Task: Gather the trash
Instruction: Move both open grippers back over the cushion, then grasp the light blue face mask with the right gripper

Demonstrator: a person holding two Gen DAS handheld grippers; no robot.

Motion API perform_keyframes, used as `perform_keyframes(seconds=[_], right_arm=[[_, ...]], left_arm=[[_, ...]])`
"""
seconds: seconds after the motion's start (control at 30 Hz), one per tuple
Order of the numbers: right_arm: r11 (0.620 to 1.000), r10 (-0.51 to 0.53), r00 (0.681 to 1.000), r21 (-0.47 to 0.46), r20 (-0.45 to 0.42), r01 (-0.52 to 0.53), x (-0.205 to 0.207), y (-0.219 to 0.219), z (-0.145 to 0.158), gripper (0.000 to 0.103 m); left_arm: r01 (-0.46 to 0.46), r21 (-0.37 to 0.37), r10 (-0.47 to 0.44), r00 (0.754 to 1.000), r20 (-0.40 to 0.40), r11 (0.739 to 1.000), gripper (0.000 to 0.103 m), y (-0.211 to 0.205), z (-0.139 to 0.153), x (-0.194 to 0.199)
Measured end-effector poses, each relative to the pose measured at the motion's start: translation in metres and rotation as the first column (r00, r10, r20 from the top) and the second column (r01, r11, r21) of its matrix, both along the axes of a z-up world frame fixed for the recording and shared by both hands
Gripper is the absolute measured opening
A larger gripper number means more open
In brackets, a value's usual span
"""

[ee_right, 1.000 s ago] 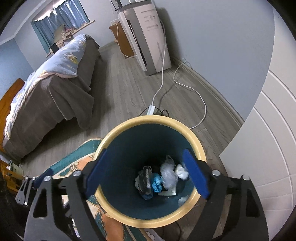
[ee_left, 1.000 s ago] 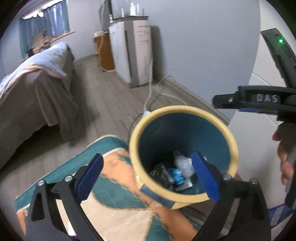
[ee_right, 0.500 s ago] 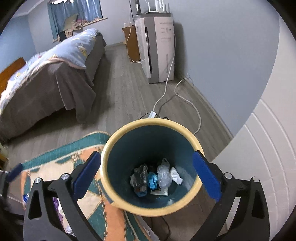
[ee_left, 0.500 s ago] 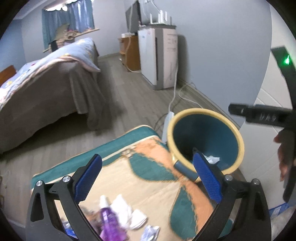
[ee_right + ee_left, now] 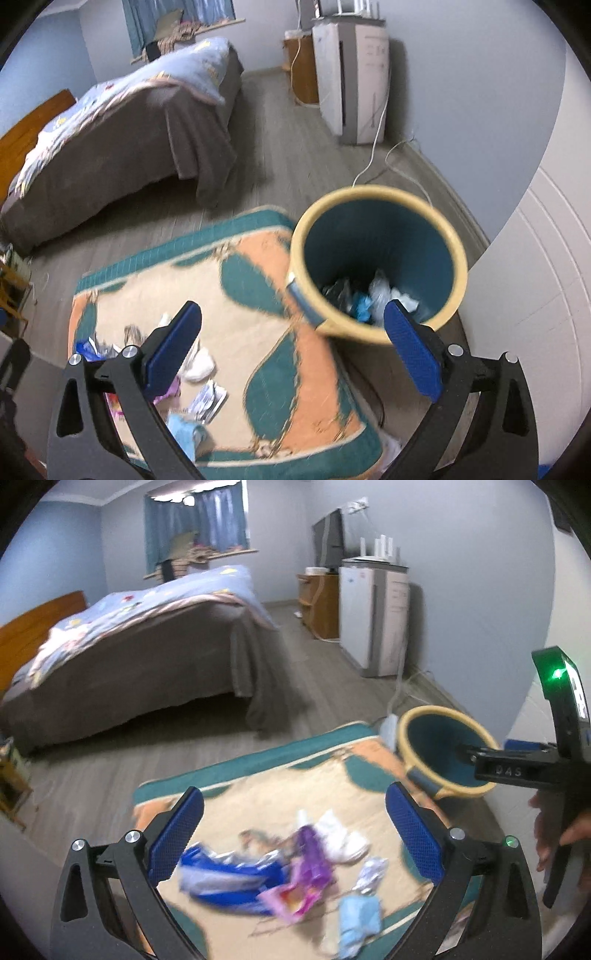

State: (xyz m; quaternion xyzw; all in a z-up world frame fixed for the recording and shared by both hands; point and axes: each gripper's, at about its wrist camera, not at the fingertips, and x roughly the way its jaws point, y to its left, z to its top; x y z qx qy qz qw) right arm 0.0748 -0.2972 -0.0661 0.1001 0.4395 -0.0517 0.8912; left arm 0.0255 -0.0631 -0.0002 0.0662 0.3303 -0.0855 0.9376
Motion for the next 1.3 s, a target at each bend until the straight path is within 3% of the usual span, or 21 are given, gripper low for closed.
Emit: perform_keyframes(seconds=[0.1, 0.2, 0.3, 0.53, 0.7, 0.8, 0.9, 1.03, 1.07, 1.3], right_arm=[[0.999, 0.034, 0.998, 0.026, -0.045, -0.033, -0.008, 0.020, -0.020, 0.097], [0.996, 0.090, 0.991, -0.010, -0.097, -0.091, -0.013, 0.045, -0.038, 0.097], [0.989, 0.132, 0.980, -0.049, -0.148, -0.140, -0.019, 0.068, -0.056, 0.097], [0.974, 0.215, 0.948, -0.023, -0.233, -0.227, -0.029, 0.103, -0.080, 0.094], [0.960, 0.273, 0.908, 0.030, -0.317, -0.278, -0.034, 0.127, -0.104, 0.068], [0.940, 0.336, 0.868, 0.066, -0.366, -0.335, -0.035, 0.142, -0.118, 0.054], [0.929, 0.361, 0.849, 0.067, -0.385, -0.364, -0.036, 0.148, -0.121, 0.024], [0.922, 0.377, 0.859, 0.055, -0.348, -0.382, -0.036, 0.148, -0.101, 0.015], [0.921, 0.381, 0.862, 0.051, -0.334, -0.387, -0.035, 0.147, -0.093, 0.008], [0.910, 0.394, 0.881, -0.023, -0.263, -0.414, -0.008, 0.126, -0.036, 0.008]], left_arm=[[-0.052, -0.011, 0.052, 0.999, -0.004, 0.999, 0.098, 0.023, -0.007, -0.008], [-0.107, -0.014, 0.107, 0.994, -0.019, 0.994, 0.098, 0.042, -0.016, -0.011], [-0.133, 0.003, 0.133, 0.991, -0.027, 0.991, 0.098, 0.056, -0.021, -0.014], [-0.159, 0.004, 0.159, 0.986, -0.045, 0.987, 0.098, 0.077, -0.025, -0.013], [-0.150, -0.007, 0.150, 0.987, -0.050, 0.989, 0.098, 0.079, -0.026, -0.011], [-0.144, 0.001, 0.143, 0.988, -0.058, 0.990, 0.098, 0.080, -0.029, -0.010], [-0.140, 0.014, 0.140, 0.988, -0.064, 0.990, 0.098, 0.081, -0.032, -0.009], [-0.144, 0.014, 0.145, 0.986, -0.078, 0.989, 0.098, 0.082, -0.034, -0.005], [-0.144, 0.015, 0.145, 0.986, -0.081, 0.989, 0.098, 0.082, -0.035, -0.003], [-0.159, 0.033, 0.162, 0.982, -0.097, 0.987, 0.098, 0.084, -0.042, 0.009]])
